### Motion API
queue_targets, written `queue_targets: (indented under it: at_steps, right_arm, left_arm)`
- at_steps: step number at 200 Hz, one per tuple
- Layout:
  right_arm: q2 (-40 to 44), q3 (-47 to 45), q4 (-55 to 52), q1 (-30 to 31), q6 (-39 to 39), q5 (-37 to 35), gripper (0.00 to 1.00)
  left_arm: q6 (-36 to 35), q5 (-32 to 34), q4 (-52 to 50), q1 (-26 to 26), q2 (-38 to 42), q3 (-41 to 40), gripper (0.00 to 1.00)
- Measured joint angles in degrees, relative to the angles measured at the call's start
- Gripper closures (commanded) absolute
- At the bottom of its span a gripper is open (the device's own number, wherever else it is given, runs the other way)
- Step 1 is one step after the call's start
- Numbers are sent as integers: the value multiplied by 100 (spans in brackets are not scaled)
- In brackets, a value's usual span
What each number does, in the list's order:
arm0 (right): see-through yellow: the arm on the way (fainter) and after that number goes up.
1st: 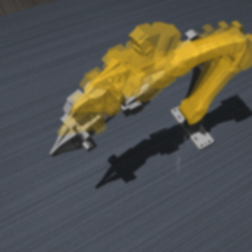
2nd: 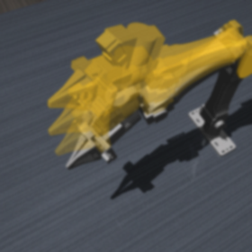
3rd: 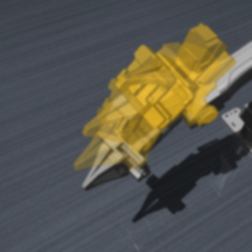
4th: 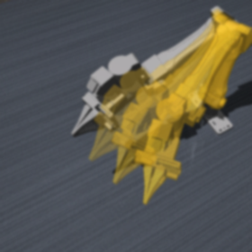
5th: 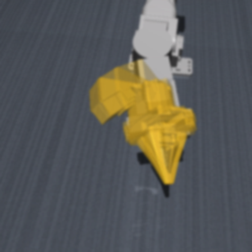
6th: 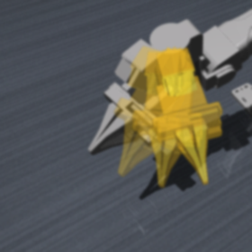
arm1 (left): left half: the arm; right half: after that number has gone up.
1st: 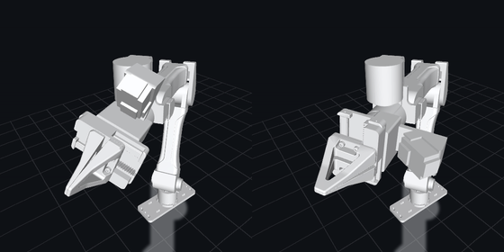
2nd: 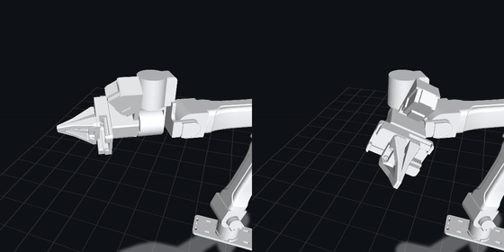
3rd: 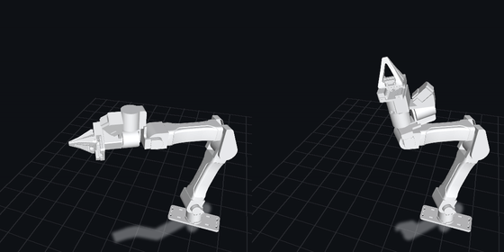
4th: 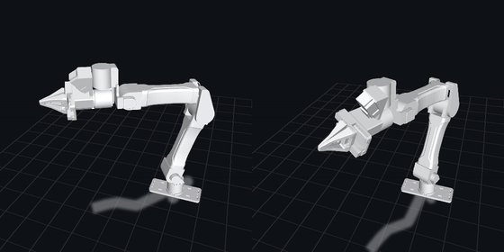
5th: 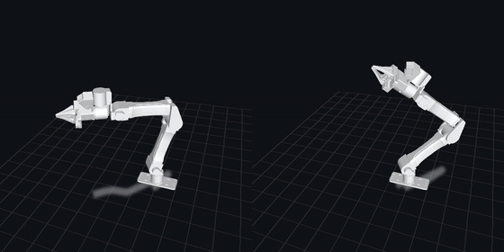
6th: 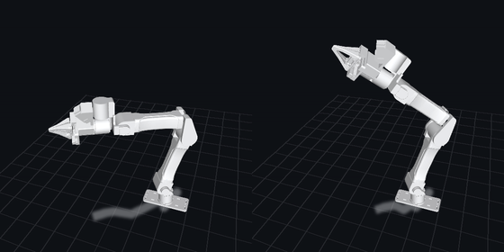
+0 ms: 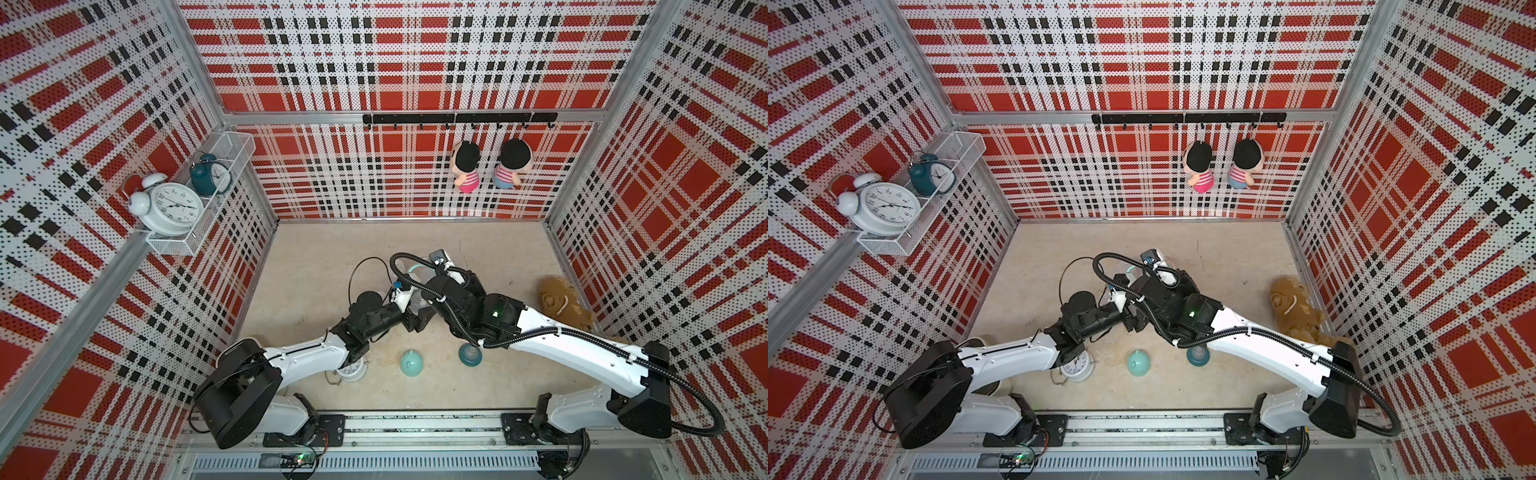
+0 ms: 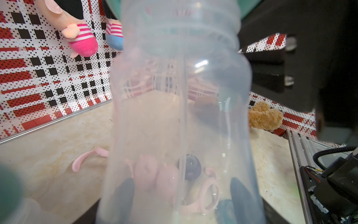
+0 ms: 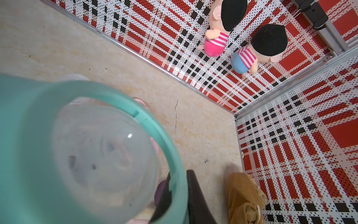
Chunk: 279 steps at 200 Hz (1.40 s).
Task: Assemble the baby bottles
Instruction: Put on the handle of the baby bottle.
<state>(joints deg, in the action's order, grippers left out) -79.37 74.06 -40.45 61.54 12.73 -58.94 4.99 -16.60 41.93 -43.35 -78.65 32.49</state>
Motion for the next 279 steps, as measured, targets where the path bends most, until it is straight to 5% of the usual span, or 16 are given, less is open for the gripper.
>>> queue_targets:
  at_steps: [92,136,180,200,279]
  right_arm:
    - [-107,-286,-26,308,-2,-557,100]
    - [136,-619,389,411,-205,-498,77]
    - [433,-669,479,474,-444,52,26]
    - [686,-675,525,461,-472,400,13]
    - [1871,-1060,496,-483,179,2245,3]
  left_arm:
    - [188,-483,4,129,-50,81,100]
    - [251,-664,11,170,-59,79,100]
    - [223,-514,162,212,-50,50,100]
    - [210,-417,245,227,4,-72,100]
    - [153,-411,695,452,501,-675,100]
